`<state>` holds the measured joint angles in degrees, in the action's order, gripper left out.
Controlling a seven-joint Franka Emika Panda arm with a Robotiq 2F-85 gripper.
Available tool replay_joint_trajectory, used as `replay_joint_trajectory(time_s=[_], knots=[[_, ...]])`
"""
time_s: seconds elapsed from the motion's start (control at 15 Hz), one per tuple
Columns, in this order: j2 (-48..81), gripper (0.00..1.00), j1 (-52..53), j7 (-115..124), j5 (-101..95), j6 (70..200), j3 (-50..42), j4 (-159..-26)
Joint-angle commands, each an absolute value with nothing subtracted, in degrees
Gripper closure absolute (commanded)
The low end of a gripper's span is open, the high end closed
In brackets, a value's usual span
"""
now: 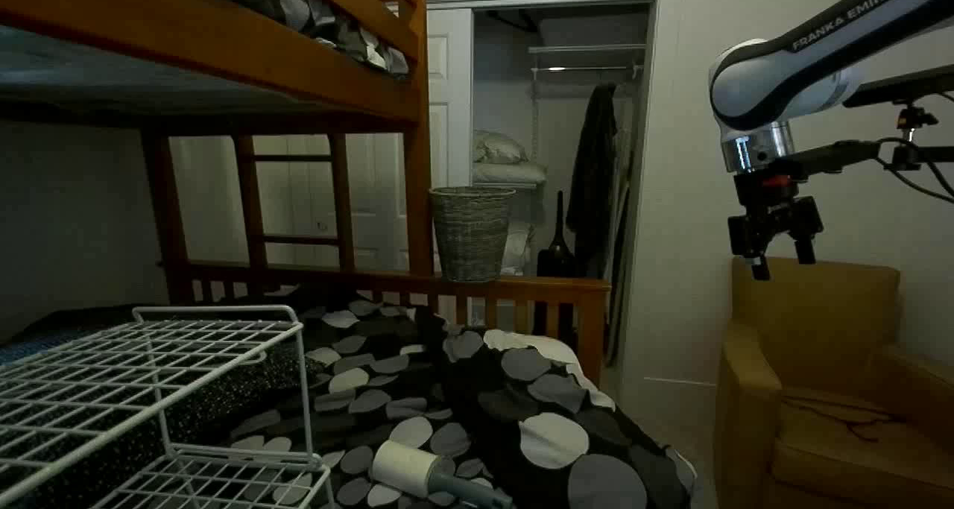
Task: Pull the cover over right corner of the bed
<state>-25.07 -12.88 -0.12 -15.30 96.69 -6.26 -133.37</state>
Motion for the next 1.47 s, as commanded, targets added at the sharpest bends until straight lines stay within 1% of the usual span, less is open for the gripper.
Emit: replay_joint_trajectory(time_s=[0.0,0.33,0.6,1.0,1.27,1.33,1.4], knots=[[-25.1,0.00,-11.8,0.2,-15.6,96.5,-7.2,-133.3],[-24.5,0.00,-11.2,0.0,-15.4,97.7,-6.8,-133.4],[-21.0,0.00,-4.6,0.7,-10.4,100.7,-2.2,-136.5],[-10.1,0.00,4.3,4.1,-4.0,106.2,6.2,-136.3],[-4.5,0.00,8.0,8.4,-6.9,112.4,10.7,-136.1],[-6.8,0.00,7.3,6.7,-5.8,110.1,9.5,-136.5],[-5.6,0.00,8.0,7.4,-5.8,111.4,10.2,-136.4]])
